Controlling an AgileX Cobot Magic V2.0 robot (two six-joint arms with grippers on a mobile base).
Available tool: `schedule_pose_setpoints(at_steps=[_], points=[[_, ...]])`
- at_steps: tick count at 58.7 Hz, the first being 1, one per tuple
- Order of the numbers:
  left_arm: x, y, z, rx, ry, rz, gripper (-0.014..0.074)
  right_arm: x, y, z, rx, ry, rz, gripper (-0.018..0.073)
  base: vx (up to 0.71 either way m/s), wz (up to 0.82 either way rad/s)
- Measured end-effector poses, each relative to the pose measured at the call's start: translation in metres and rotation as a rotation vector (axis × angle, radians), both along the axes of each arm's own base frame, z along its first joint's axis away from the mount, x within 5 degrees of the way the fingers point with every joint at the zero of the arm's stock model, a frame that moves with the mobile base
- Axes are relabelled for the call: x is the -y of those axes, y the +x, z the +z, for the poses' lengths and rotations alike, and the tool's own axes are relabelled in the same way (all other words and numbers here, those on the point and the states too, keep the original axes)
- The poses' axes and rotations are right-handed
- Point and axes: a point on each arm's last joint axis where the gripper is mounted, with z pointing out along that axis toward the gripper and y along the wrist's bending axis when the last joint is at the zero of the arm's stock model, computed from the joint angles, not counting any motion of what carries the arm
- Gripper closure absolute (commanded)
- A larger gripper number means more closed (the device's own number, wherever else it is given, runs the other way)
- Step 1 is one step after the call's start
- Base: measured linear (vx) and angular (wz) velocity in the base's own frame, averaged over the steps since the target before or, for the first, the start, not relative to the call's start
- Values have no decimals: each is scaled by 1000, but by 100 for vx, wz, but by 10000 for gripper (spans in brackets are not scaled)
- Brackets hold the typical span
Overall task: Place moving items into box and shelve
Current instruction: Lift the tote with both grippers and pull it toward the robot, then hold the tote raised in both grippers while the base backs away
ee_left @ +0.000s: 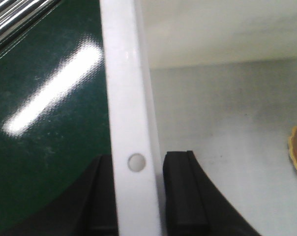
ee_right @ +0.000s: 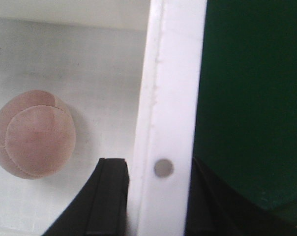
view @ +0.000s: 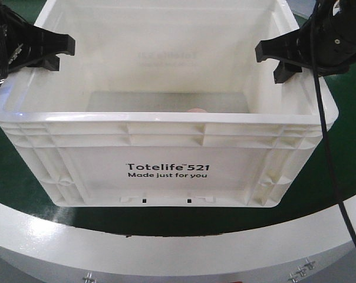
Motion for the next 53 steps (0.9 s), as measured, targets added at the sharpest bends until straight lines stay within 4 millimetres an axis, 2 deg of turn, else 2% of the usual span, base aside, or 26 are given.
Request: schedule_pose_setpoints(at_steps=[53], points=[[1, 0, 0, 2, -13, 4, 597, 0, 0, 0, -5, -4, 0, 567, 0, 0]])
